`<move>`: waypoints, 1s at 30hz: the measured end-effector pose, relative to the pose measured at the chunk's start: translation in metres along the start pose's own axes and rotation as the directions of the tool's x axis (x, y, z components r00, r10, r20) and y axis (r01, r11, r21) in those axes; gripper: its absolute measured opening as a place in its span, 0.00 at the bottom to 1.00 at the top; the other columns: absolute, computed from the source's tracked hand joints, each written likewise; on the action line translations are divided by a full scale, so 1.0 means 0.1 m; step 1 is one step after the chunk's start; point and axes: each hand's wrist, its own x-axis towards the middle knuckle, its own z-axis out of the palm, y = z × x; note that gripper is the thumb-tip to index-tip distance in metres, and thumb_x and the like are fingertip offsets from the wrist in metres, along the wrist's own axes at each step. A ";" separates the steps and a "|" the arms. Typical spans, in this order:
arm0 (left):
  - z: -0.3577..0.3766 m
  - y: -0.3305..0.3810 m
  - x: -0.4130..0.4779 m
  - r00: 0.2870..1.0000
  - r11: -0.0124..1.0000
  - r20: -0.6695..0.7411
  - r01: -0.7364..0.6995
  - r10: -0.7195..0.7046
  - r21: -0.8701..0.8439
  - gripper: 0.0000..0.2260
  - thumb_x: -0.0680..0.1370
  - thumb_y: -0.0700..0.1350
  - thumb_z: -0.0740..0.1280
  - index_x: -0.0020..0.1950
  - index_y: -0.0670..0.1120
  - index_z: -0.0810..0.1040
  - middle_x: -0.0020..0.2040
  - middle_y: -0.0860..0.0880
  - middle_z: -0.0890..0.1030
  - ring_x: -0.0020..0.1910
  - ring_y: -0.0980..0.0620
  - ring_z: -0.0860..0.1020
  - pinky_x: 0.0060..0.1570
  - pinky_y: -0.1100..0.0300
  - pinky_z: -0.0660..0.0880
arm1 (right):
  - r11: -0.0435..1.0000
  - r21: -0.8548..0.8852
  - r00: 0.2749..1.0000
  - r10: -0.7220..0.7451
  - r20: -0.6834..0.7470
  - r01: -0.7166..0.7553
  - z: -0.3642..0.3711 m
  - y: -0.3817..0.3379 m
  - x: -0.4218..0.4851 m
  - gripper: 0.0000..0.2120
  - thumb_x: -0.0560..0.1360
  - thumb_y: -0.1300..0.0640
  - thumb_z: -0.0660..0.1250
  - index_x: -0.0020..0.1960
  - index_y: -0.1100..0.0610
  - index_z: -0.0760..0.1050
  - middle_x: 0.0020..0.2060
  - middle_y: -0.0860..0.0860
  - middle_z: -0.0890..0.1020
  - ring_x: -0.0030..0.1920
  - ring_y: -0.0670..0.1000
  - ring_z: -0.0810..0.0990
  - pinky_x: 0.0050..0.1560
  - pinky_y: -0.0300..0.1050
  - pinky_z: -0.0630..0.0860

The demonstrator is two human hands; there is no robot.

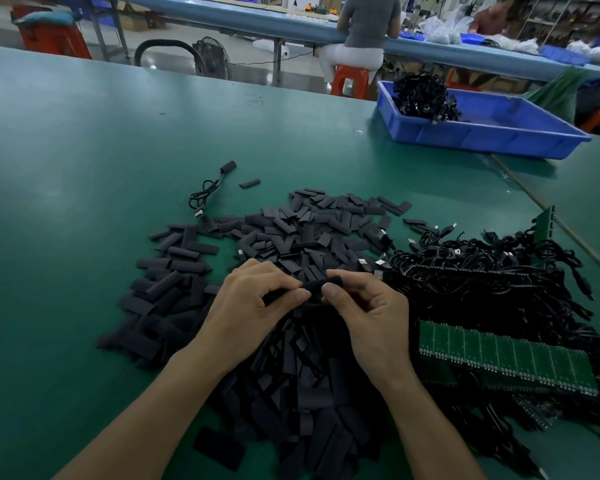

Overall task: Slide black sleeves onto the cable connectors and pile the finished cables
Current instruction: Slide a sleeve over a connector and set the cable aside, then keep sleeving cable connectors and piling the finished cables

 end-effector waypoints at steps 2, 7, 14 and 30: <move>-0.01 0.00 0.01 0.999 0.997 0.006 -0.041 0.040 0.062 0.15 0.76 0.60 0.69 0.51 0.51 0.85 0.47 0.59 0.80 0.49 0.56 0.76 0.53 0.59 0.72 | 1.000 0.001 1.000 -0.014 0.002 0.014 -0.01 -0.03 0.00 0.11 0.74 0.66 0.73 0.47 0.49 0.83 0.41 0.48 0.86 0.41 0.48 0.85 0.45 0.37 0.80; -0.14 0.02 0.08 0.992 0.927 0.049 -0.127 0.117 0.353 0.20 0.78 0.60 0.59 0.56 0.51 0.84 0.56 0.56 0.81 0.59 0.53 0.76 0.63 0.53 0.71 | 0.996 0.085 0.999 -0.043 0.009 0.042 -0.04 -0.16 0.02 0.05 0.77 0.64 0.70 0.49 0.55 0.79 0.38 0.55 0.84 0.35 0.48 0.83 0.39 0.36 0.78; -0.34 0.10 0.40 0.986 0.950 -0.124 -0.070 0.112 0.303 0.23 0.84 0.61 0.52 0.43 0.45 0.73 0.35 0.50 0.79 0.32 0.49 0.76 0.34 0.53 0.73 | 0.998 -0.007 0.998 -0.060 -0.036 0.060 -0.02 -0.38 0.02 0.16 0.81 0.61 0.65 0.65 0.45 0.72 0.49 0.47 0.85 0.40 0.47 0.85 0.31 0.33 0.75; -0.68 -0.81 2.01 0.741 0.673 0.019 0.598 -0.671 0.436 0.26 0.84 0.39 0.58 0.80 0.37 0.52 0.75 0.32 0.61 0.68 0.34 0.68 0.58 0.45 0.71 | 0.241 -0.968 0.998 -0.023 0.064 0.067 -0.51 -0.97 0.13 0.09 0.80 0.49 0.64 0.59 0.41 0.77 0.54 0.40 0.81 0.58 0.43 0.77 0.74 0.46 0.58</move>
